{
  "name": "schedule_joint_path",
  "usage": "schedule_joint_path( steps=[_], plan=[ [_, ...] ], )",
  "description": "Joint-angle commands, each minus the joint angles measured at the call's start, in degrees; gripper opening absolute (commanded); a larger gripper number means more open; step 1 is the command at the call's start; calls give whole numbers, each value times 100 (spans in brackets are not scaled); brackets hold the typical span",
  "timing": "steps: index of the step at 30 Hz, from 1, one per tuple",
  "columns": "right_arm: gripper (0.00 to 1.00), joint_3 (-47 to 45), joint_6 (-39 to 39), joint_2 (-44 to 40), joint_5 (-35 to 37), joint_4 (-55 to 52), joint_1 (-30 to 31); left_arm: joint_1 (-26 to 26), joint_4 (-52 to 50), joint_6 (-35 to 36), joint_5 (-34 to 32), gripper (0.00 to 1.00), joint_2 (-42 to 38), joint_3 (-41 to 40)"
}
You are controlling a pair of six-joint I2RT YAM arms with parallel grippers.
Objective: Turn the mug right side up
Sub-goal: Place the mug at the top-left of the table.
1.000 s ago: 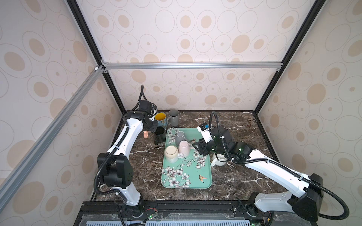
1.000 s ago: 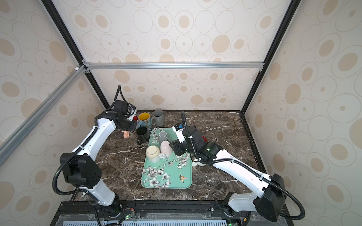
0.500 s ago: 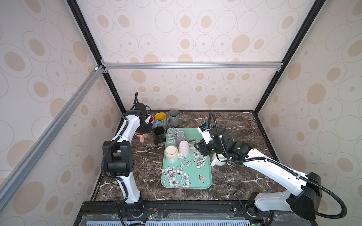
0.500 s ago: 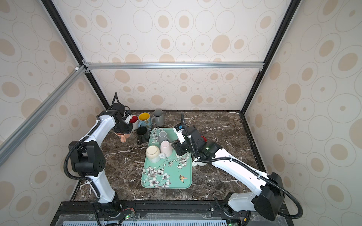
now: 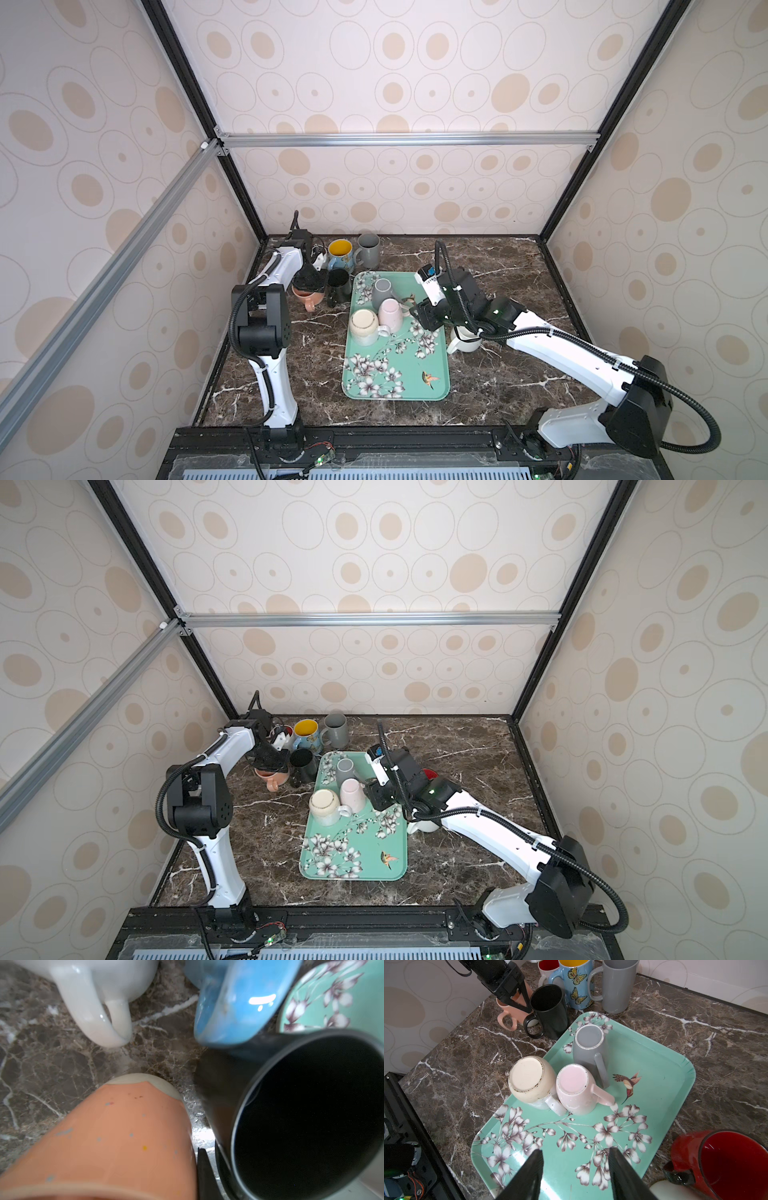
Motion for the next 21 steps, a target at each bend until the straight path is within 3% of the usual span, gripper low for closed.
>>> schedule_joint_path(
  steps=[1, 21],
  plan=[
    [55, 217, -36, 119, -93, -51, -43, 39, 167, 32, 154, 0, -30, 395],
    [54, 332, -93, 448, -132, -135, -67, 39, 142, 5, 196, 32, -187, 525]
  ],
)
